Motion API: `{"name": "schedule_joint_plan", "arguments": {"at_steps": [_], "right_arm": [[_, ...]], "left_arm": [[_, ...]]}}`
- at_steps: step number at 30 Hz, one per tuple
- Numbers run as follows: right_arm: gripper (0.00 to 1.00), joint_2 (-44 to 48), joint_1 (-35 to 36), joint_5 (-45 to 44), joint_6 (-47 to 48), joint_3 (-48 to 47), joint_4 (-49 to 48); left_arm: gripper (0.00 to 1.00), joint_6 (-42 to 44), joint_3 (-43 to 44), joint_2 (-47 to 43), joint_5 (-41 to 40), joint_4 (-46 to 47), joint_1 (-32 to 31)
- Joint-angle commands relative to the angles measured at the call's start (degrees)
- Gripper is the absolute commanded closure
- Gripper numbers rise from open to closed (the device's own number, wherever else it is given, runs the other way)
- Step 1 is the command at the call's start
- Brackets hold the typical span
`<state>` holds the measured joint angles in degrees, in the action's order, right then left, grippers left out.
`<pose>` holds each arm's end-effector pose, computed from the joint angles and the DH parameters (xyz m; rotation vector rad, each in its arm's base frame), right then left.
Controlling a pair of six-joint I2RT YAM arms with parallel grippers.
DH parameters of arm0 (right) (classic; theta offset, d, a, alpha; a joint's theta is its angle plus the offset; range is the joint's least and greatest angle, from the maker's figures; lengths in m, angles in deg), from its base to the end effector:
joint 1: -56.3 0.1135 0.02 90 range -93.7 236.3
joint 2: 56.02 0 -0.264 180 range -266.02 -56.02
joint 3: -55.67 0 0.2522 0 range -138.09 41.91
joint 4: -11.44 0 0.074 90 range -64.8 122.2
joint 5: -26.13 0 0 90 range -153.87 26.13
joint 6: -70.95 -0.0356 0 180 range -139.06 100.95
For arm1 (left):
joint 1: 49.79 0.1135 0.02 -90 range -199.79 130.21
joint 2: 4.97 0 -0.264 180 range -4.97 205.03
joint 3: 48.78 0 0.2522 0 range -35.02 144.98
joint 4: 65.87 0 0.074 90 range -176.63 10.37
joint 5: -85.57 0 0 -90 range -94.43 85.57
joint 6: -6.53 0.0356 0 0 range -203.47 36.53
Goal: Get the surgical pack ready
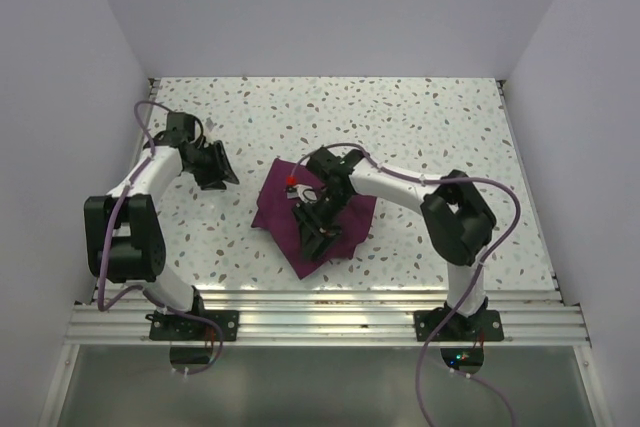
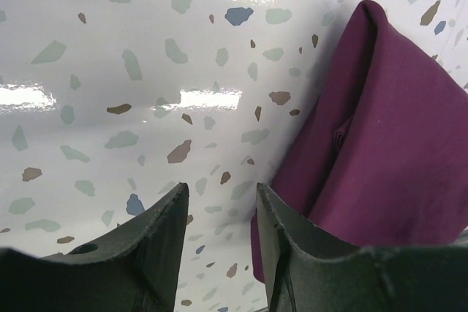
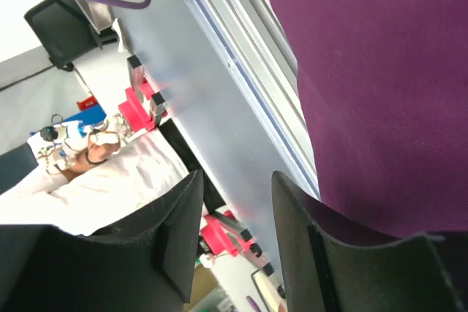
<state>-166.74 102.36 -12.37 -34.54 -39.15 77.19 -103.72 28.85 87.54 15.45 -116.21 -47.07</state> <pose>0.2366 0.2857 0.1962 0.7615 -2.4446 -1.1560 0.3206 0.0031 0.2149 -0.4380 2.6803 -0.5609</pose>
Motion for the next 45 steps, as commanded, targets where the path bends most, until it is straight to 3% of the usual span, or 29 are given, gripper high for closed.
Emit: {"name": "schedule_joint_plan", "arguments": {"at_steps": [1, 6, 10, 13, 18, 26, 32, 37, 45], "right_arm": [[0.53, 3.29, -0.62, -1.31, 1.44, -4.46, 3.13], [0.53, 12.7, -11.5, -11.57, -7.61, 3.26, -5.84], [0.66, 17.11, -20.74, -34.04, -12.11, 5.12, -2.86], [0.69, 17.29, -24.79, -41.11, -12.2, 4.68, -0.22], [0.76, 13.96, -28.39, -45.35, -11.85, 5.64, 2.07], [0.73, 1.83, -29.63, -32.44, -13.51, 8.2, -5.66], [0.73, -4.75, -29.36, -25.5, -15.71, 1.7, -8.83], [0.73, -8.9, -29.1, -19.44, -18.7, -5.23, -10.23], [0.71, -20.12, -28.66, -16.26, -23.88, -21.92, -10.33]], "left_arm": [[0.53, 1.0, 1.69, -0.4, 2.97, 0.54, 0.35], [0.53, 1.88, 0.02, 0.91, 5.69, 1.16, 0.35], [0.57, 1.79, -1.55, 3.46, 7.36, 2.03, 0.09], [0.59, 1.79, -2.18, 4.69, 7.54, 2.56, -1.14], [0.6, 1.79, -2.53, 6.89, 8.68, 3.0, -5.34], [0.61, 0.21, -4.72, 7.95, 10.53, 4.76, -8.26], [0.61, -0.93, -6.92, 8.04, 12.73, 5.46, -9.57], [0.6, -6.37, -11.31, 1.19, 3.96, 6.0, -6.86], [0.48, -10.68, -12.46, -9.61, -10.12, -1.56, 5.44]]}}
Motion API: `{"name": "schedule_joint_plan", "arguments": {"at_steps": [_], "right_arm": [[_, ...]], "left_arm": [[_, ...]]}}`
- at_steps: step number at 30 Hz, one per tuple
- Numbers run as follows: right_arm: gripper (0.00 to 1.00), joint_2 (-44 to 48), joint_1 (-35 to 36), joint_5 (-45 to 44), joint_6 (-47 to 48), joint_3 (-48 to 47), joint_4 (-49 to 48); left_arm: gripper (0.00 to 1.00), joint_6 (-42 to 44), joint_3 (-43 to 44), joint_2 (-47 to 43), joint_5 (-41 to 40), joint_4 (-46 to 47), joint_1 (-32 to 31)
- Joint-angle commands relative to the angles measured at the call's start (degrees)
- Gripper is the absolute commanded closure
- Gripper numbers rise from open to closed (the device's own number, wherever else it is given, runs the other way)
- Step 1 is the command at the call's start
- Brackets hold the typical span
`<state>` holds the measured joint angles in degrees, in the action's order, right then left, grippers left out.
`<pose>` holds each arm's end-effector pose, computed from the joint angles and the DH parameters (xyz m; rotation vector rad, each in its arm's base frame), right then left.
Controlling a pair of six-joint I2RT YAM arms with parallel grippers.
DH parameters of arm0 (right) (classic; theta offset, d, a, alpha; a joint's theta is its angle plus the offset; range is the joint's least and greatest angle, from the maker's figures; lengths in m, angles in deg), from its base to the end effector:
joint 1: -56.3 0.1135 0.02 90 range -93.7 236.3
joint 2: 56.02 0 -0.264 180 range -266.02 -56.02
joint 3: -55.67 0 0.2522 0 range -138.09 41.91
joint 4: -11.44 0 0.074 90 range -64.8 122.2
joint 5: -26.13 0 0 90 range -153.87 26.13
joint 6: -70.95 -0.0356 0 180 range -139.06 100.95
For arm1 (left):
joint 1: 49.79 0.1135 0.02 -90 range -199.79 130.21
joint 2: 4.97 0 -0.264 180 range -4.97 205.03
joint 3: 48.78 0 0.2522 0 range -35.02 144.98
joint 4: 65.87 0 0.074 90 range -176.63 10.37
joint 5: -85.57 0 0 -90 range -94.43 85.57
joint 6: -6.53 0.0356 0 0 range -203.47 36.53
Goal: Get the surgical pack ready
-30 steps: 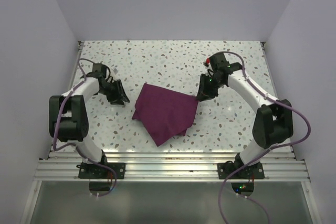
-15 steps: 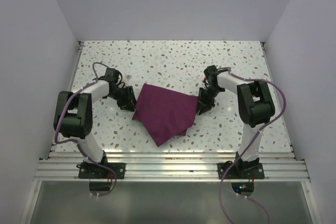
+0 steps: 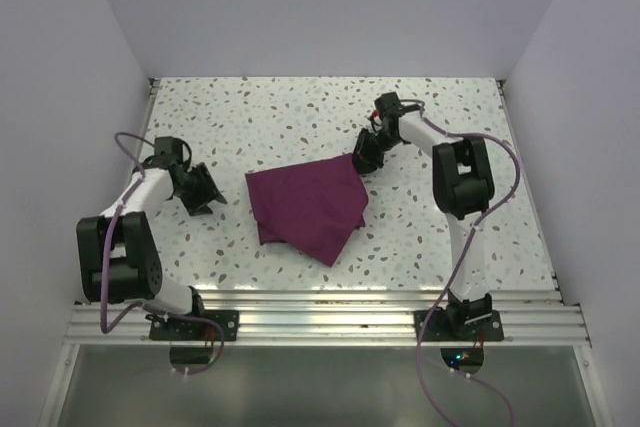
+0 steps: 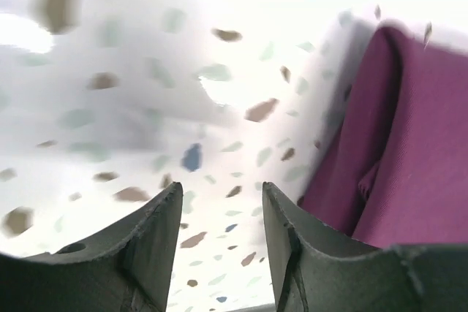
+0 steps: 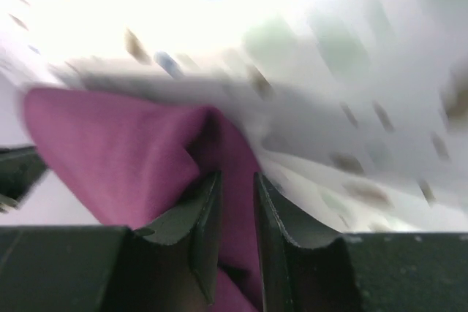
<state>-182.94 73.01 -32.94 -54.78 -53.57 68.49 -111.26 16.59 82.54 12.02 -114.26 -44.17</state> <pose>0.4223 0.1459 0.1471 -0.3856 -2.9746 -0.9215 0.2778 0.0172 0.1802 -0.7444 2.7238 -0.4935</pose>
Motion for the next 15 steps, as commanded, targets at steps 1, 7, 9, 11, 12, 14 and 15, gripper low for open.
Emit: {"name": "schedule_joint_plan", "arguments": {"at_steps": [1, 7, 9, 11, 12, 14, 15], "right_arm": [[0.71, -5.52, 0.87, 4.57, -4.08, -13.09, -0.32], [0.66, -16.96, 0.43, 6.51, -6.2, -34.4, 4.61], [0.61, -17.32, -0.36, 6.94, -6.46, -35.65, 4.18], [0.57, -15.3, -2.38, 6.24, -6.38, -33.9, 3.56], [0.55, -14.16, -4.12, 5.98, -6.2, -32.41, 3.3], [0.51, -9.61, -5.72, 3.7, -4.37, -27.14, 3.03], [0.49, -8.02, -6.33, 2.82, -3.48, -25.39, 3.29]], "left_arm": [[0.48, -3.84, -0.37, -5.41, -6.95, -3.86, 2.89], [0.41, 1.22, 3.04, -9.28, -3.0, -3.16, 0.71], [0.41, 3.52, 6.64, -9.02, -4.75, -3.33, -5.41], [0.4, 4.5, 9.02, -9.98, -8.69, -3.43, -13.32], [0.4, 4.59, 9.46, -11.38, -9.84, -2.47, -15.1], [0.38, 5.81, 10.6, -12.97, -11.95, -0.97, -19.66], [0.37, 6.69, 11.13, -13.93, -12.57, 0.17, -21.17]]}}
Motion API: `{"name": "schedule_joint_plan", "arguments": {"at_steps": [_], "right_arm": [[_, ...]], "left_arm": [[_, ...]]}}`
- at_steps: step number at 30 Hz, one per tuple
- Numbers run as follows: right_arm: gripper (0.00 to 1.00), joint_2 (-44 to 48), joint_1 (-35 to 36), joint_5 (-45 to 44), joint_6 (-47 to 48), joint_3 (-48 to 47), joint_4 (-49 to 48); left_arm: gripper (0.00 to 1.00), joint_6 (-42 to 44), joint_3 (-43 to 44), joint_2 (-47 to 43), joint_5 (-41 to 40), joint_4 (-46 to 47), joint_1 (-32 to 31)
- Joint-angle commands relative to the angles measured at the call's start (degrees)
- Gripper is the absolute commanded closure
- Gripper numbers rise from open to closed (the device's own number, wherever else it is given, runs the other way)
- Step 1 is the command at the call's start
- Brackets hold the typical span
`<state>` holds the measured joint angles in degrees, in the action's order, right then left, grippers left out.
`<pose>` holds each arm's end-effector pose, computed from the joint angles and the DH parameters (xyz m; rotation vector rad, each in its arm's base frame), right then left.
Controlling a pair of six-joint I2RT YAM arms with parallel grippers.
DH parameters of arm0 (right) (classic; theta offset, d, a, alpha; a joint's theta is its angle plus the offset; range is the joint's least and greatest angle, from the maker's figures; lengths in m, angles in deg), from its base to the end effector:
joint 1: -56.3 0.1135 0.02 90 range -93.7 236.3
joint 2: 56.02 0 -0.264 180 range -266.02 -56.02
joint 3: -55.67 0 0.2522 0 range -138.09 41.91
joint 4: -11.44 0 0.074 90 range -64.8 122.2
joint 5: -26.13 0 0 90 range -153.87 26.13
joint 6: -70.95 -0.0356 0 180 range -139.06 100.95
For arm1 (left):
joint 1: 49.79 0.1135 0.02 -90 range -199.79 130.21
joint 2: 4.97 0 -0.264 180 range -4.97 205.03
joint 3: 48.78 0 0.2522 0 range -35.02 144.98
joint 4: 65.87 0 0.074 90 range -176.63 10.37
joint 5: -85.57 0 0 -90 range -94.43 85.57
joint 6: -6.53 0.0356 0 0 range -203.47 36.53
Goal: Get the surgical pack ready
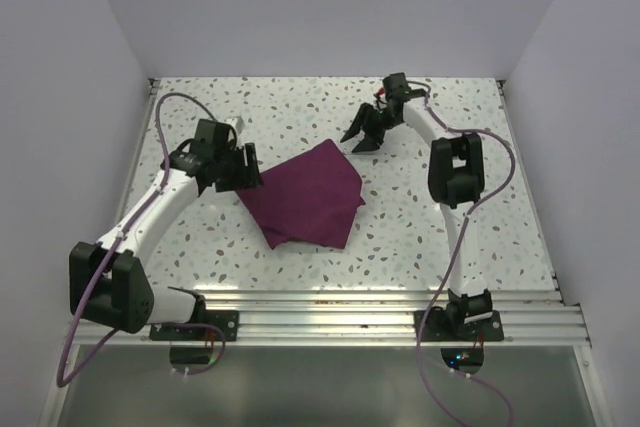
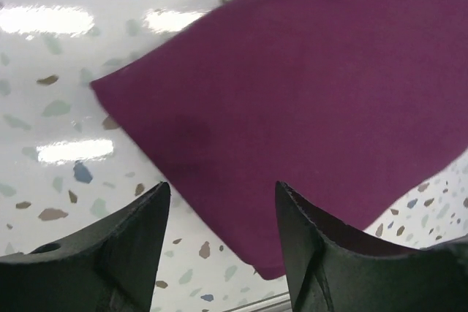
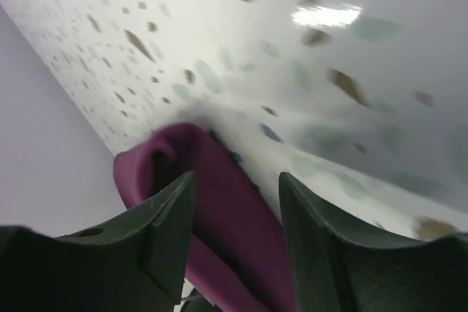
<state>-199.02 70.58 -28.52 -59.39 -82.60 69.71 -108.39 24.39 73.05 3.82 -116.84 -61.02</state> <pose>0.5075 0.1504 0.1598 0.4227 2.7769 1.1015 0.2715 -0.0591 0.2601 -0.2513 2.5744 -0.4240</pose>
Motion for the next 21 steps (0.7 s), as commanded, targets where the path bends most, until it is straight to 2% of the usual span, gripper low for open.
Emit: {"name": "schedule_joint_plan", "arguments": {"at_steps": [1, 5, 9, 12, 15, 21], "right_arm": [[0.46, 10.0, -5.13, -2.56, 2.09, 7.14, 2.68], [0.37, 21.23, -6.28, -2.75, 6.14, 17.17, 2.69], [0.29, 30.38, -6.2, 4.09, 5.45, 32.87, -3.72], [0.23, 34.87, -5.24, 10.25, 4.48, 40.71, -8.29], [0.19, 36.91, -3.31, 9.82, 5.7, 44.69, -9.26], [0.22, 34.72, 1.71, 6.32, 7.64, 43.3, -8.92]], "left_arm": [[0.36, 6.01, 3.86, -4.71, -5.17, 3.11, -5.9], [0.34, 11.74, 4.57, -4.28, -7.89, 4.6, -14.77], [0.34, 12.62, 4.04, -4.19, -7.02, 5.48, -16.02], [0.34, 12.1, 5.62, -2.96, -6.32, 5.48, -16.02], [0.34, 11.75, 7.73, -0.94, -4.74, 5.31, -16.02], [0.34, 12.62, 9.84, 0.64, -4.91, 4.6, -16.02]]}}
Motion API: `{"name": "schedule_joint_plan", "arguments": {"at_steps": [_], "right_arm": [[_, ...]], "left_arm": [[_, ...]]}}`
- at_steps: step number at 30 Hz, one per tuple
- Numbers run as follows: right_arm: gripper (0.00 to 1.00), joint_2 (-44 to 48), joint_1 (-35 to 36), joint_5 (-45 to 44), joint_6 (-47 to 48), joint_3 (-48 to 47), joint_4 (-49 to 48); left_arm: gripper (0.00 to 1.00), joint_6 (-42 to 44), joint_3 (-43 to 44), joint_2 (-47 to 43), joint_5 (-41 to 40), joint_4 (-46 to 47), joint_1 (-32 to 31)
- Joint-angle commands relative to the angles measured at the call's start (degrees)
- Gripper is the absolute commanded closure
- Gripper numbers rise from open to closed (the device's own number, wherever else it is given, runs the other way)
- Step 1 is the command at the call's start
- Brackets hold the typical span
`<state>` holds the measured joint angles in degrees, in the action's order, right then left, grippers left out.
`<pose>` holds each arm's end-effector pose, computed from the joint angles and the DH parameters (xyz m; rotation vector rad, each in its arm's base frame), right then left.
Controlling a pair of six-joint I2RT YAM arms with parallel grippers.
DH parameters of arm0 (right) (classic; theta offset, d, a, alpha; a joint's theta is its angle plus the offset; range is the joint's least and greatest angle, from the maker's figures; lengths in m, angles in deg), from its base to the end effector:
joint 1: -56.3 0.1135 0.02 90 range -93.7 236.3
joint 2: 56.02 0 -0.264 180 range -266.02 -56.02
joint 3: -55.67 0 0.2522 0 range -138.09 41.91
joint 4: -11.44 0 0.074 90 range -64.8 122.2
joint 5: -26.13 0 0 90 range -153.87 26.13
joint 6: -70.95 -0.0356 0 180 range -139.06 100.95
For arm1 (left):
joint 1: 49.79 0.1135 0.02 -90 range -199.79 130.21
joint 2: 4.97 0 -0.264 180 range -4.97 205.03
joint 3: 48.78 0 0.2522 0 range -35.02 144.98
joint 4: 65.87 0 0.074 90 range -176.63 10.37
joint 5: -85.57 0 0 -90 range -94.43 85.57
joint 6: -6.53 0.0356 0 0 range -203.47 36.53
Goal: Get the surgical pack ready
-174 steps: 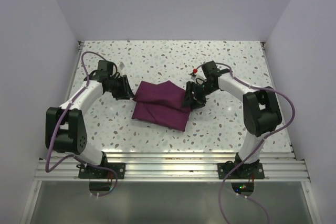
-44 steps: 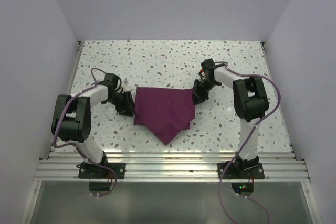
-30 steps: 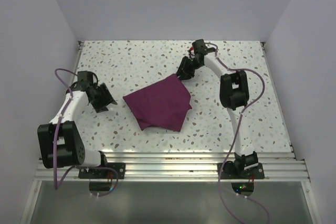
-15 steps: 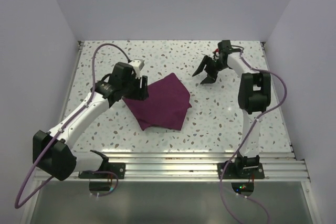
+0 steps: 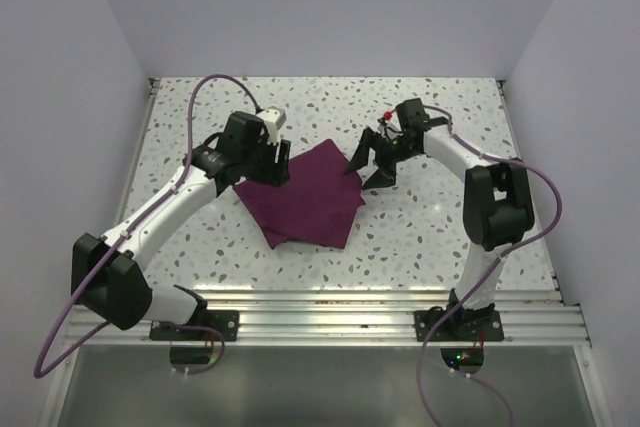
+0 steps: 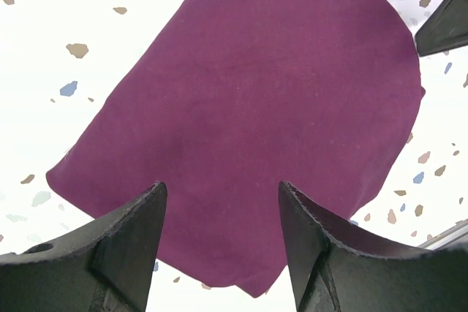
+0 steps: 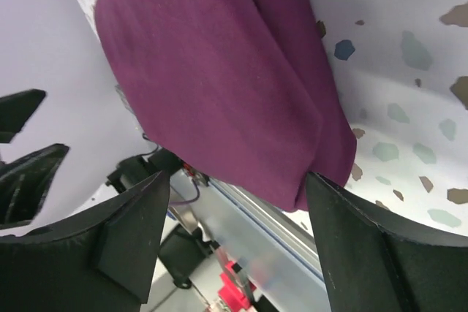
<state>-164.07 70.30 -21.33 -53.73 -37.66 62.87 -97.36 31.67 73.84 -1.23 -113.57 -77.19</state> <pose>0.3690 0.1168 0.2088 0.2773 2.8083 1.2423 0.2627 -0.1384 0.3008 0.3107 2.3920 -0.4061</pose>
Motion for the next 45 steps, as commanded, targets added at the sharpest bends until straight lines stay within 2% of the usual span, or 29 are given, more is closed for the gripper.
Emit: {"name": "schedule_joint_plan", "arguments": {"at_steps": [1, 6, 7, 10, 13, 16, 18, 19, 20, 22, 23, 25, 28, 31, 32, 33, 35, 41, 45], "right_arm": [[0.23, -1.45, 2.61, -1.93, 2.5, -2.42, -1.29], [0.25, -2.78, 3.67, -7.56, 5.05, -5.94, 4.68], [0.26, -2.69, 3.67, -11.57, 6.8, -6.47, 6.08], [0.26, -1.99, 3.67, -15.46, 10.31, -9.1, 10.49], [0.24, -1.72, 3.4, -19.42, 13.13, -12.44, 13.65], [0.2, -3.48, 2.7, -18.82, 14.72, -14.91, 14.27], [0.18, -6.8, 2.09, -14.26, 15.51, -17.28, 14.19], [0.18, -8.13, 2.08, -13.11, 16.56, -18.24, 14.19], [0.18, -9.19, 2.08, -12.14, 16.83, -19.73, 14.01], [0.19, -11.47, 2.08, -8.02, 16.84, -20.18, 11.73], [0.19, -12.09, 2.08, -6.87, 16.75, -20.62, 11.03], [0.21, -13.94, 2.08, -2.74, 16.4, -20.89, 9.62], [0.25, -15.0, 2.17, -0.63, 15.96, -20.36, 8.74], [0.39, -13.95, 2.17, -1.14, 15.52, -18.52, 8.21], [0.49, -12.81, 2.17, -1.15, 15.43, -17.47, 8.3], [0.65, -11.93, 2.17, -1.15, 15.25, -17.11, 8.64], [0.79, -9.56, 2.17, -2.11, 14.38, -16.15, 10.22], [0.82, -4.98, 2.35, -1.58, 13.32, -15.62, 15.4], [0.83, -7.07, 2.26, -5.08, 15.16, -14.13, 17.87]], "left_arm": [[0.34, 1.59, 2.56, -0.14, 0.14, 1.15, 0.15], [0.34, 1.06, 1.07, -1.02, 0.75, 1.24, 0.15], [0.34, 1.06, 0.98, -1.28, 0.84, 1.15, 0.15], [0.34, 1.06, 0.37, -1.46, 0.75, 0.97, 0.24], [0.35, 0.53, 0.01, -1.55, -3.0, -0.95, 0.24], [0.35, -1.84, -0.25, -1.03, -10.99, -3.76, 0.76], [0.38, -3.33, -1.47, -0.85, -12.16, -5.44, 1.82], [0.4, -3.77, -2.0, -0.85, -11.64, -6.31, 3.47], [0.47, -4.21, -2.7, -0.85, -10.86, -6.49, 4.62], [0.55, -4.57, -5.08, -0.85, -5.7, -6.41, 8.56], [0.63, -4.65, -5.87, -0.85, -4.53, -6.41, 9.63], [0.68, -4.92, -8.5, -1.02, -1.64, -5.97, 12.19], [0.76, -5.53, -10.88, -0.32, 1.18, -5.27, 13.59], [0.84, -6.06, -12.29, 0.82, 3.47, -3.96, 13.6], [0.86, -6.24, -12.55, 1.17, 4.09, -3.6, 13.6], [0.87, -6.32, -12.82, 1.44, 4.79, -3.25, 13.6], [0.87, -6.59, -12.82, 1.79, 5.5, -2.46, 13.6], [0.87, -6.24, -11.24, 2.14, 4.18, -2.8, 13.6], [0.84, -5.19, -9.92, 1.97, 3.92, -3.59, 13.69]]}}
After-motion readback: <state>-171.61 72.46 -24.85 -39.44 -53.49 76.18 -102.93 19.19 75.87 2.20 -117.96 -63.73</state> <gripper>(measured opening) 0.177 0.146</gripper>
